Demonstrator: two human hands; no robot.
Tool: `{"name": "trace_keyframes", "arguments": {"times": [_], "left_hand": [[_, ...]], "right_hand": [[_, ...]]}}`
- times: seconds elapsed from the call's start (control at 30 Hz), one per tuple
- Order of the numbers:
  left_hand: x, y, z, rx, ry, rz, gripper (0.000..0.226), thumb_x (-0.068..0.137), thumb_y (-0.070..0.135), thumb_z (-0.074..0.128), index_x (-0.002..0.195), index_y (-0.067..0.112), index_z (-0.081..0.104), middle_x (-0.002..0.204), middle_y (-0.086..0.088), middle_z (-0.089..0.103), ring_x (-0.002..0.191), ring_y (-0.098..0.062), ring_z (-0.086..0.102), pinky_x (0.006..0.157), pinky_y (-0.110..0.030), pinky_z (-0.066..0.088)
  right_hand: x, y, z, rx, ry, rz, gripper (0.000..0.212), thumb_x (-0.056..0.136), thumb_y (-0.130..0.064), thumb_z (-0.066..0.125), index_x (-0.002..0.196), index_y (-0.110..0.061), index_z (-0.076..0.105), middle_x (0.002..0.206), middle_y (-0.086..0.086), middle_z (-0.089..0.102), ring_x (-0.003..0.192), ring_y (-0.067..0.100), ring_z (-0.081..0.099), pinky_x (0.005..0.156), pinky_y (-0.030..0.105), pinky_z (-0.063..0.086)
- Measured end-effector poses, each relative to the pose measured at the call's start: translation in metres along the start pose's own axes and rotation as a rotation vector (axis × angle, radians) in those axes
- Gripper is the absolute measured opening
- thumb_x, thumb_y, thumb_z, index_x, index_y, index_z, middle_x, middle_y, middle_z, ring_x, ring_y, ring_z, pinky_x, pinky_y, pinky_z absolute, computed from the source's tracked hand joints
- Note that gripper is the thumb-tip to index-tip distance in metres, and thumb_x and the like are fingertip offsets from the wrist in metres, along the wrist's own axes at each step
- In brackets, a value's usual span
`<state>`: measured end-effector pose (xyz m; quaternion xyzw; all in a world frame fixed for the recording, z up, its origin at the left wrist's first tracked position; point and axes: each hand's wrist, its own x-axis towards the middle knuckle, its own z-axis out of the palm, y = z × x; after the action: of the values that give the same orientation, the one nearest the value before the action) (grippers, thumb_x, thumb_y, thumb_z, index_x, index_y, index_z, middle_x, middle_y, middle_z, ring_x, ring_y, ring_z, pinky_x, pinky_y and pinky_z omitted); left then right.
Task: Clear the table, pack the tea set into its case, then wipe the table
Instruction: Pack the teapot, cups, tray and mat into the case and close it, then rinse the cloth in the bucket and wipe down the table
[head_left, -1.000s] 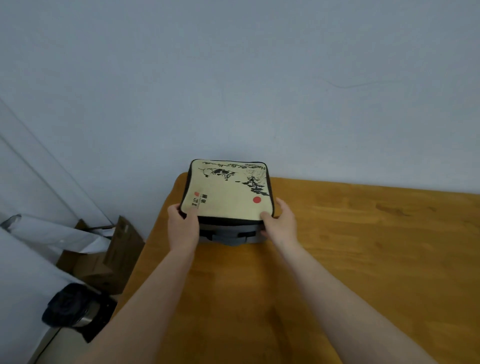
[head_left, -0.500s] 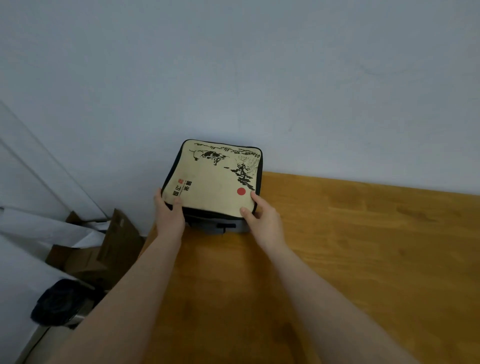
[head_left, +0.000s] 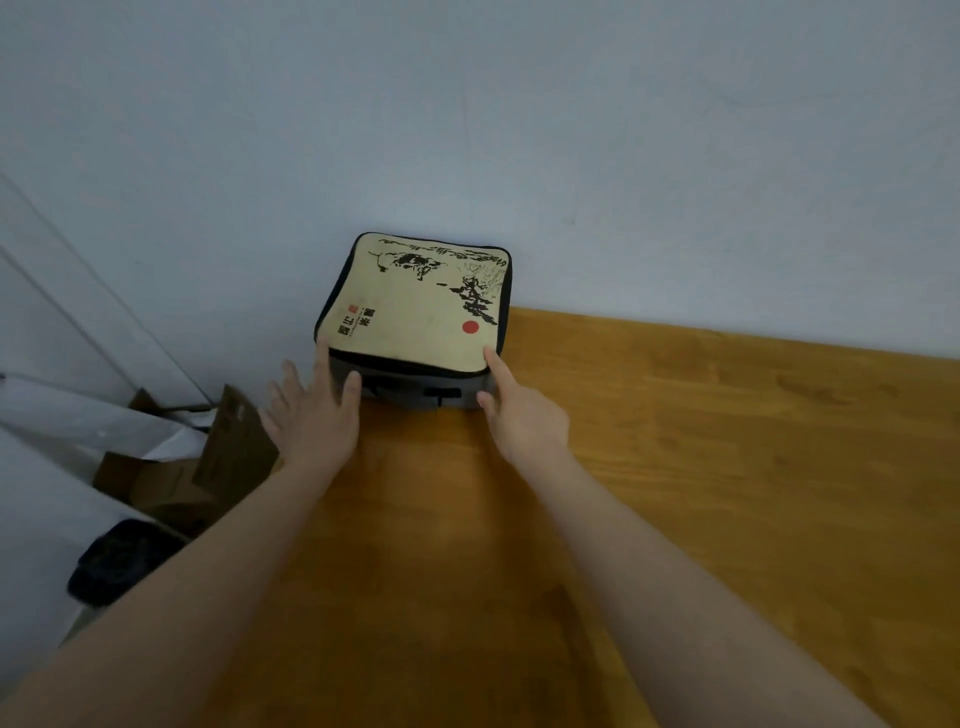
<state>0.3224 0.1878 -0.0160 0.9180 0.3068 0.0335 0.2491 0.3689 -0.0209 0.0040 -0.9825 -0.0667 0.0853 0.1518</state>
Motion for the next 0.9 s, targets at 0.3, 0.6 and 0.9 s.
{"name": "trace_keyframes", "arguments": {"times": [0.3, 0.6, 0.9], "left_hand": [[-0.121, 0.029, 0.018, -0.085, -0.218, 0.189, 0.059, 0.094, 0.052, 0.048, 0.146, 0.052, 0.021, 0.162, 0.005, -0.002, 0.149, -0.024, -0.003, 0.116, -0.054, 0.009], [-0.217, 0.032, -0.001, -0.187, -0.110, 0.091, 0.062, 0.091, 0.045, 0.057, 0.146, 0.038, 0.030, 0.161, 0.007, 0.006, 0.144, -0.026, 0.010, 0.111, -0.051, 0.024], [-0.320, 0.044, -0.007, -0.282, -0.099, -0.079, 0.056, 0.093, 0.036, 0.058, 0.144, 0.034, 0.034, 0.161, 0.008, 0.006, 0.145, -0.026, 0.010, 0.112, -0.051, 0.021]], "right_hand": [[-0.093, 0.011, 0.027, 0.094, 0.134, -0.075, 0.076, 0.100, -0.040, 0.043, 0.150, -0.043, -0.013, 0.157, 0.012, 0.028, 0.140, 0.029, 0.034, 0.115, 0.049, 0.026], [-0.165, 0.052, 0.008, 0.168, 0.073, -0.027, 0.071, 0.093, -0.053, 0.048, 0.153, -0.040, 0.012, 0.155, 0.011, 0.029, 0.142, 0.026, 0.028, 0.116, 0.048, 0.025], [-0.238, 0.109, -0.022, 0.210, -0.007, -0.072, 0.072, 0.095, -0.055, 0.046, 0.152, -0.044, 0.004, 0.161, 0.006, 0.015, 0.145, 0.026, 0.025, 0.114, 0.045, 0.031]]}}
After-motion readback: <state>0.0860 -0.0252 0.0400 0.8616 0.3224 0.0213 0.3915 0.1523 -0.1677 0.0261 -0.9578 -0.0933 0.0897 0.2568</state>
